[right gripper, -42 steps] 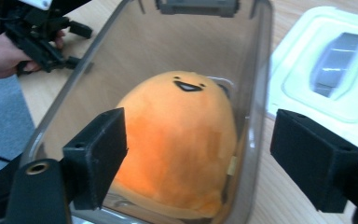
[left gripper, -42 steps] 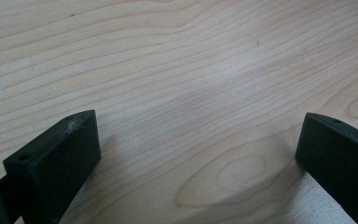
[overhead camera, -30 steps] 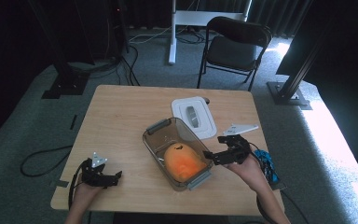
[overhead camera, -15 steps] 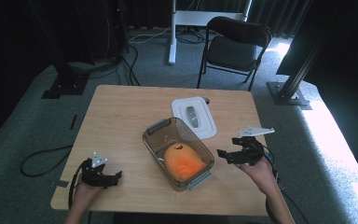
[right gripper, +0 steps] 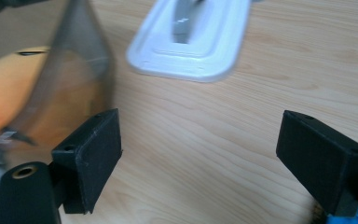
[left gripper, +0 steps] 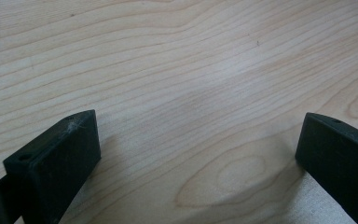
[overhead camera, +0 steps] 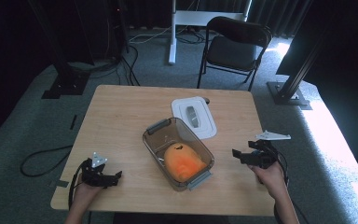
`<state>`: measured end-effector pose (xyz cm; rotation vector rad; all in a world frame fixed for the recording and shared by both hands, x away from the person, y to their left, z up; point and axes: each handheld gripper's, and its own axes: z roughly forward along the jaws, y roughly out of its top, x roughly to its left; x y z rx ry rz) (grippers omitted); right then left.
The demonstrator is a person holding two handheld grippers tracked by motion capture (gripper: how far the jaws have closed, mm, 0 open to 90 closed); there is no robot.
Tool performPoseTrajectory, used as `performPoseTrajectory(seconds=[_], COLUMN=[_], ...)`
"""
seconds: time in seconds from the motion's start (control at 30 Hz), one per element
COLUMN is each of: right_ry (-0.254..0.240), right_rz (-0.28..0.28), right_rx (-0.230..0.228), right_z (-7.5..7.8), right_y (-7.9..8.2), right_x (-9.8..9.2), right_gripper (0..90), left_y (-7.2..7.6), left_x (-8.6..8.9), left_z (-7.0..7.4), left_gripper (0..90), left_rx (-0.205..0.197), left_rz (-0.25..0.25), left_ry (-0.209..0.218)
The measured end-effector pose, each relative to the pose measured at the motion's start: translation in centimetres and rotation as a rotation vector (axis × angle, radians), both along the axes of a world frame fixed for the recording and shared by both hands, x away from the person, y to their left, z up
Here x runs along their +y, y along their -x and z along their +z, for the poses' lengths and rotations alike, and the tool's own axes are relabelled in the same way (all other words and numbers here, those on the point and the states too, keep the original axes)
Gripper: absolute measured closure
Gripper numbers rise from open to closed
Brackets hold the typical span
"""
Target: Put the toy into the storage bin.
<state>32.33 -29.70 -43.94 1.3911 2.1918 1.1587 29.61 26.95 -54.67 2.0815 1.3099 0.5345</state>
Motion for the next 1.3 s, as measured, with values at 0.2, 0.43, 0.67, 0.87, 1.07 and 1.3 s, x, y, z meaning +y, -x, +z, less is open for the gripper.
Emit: performPoseTrajectory(seconds=[0.2,0.43,0.67,0.87,1.07,1.3], right_ry=[0.025,0.048,0.071,0.104,0.141,0.142], right_rz=[-0.065,-0.145,-0.237,-0.296,-0.337,-0.36], right_rx=[0.008,0.027,0.044,0.068,0.102,0.139], right_z=[-1.2,-2.8,-4.2,-5.4,-7.0,-8.5], right_y=[0.0,-0.1,0.0,0.2,0.2,0.1], right_x=[-1.6,-3.3,-5.2,-6.5,-7.1,-7.5], right_gripper=[13.5,12.4,11.8,11.7,11.8,11.8], left_y=[0.0,0.0,0.0,0.0,0.0,0.0], left_x=[0.0,0.0,0.0,0.0,0.0,0.0], left_z=[0.0,0.0,0.0,0.0,0.0,0.0], left_gripper=[0.2,0.3,0.2,0.2,0.2,0.2], left_rx=[0.0,0.0,0.0,0.0,0.0,0.0], left_rz=[0.0,0.0,0.0,0.0,0.0,0.0], left_ry=[0.0,0.0,0.0,0.0,0.0,0.0])
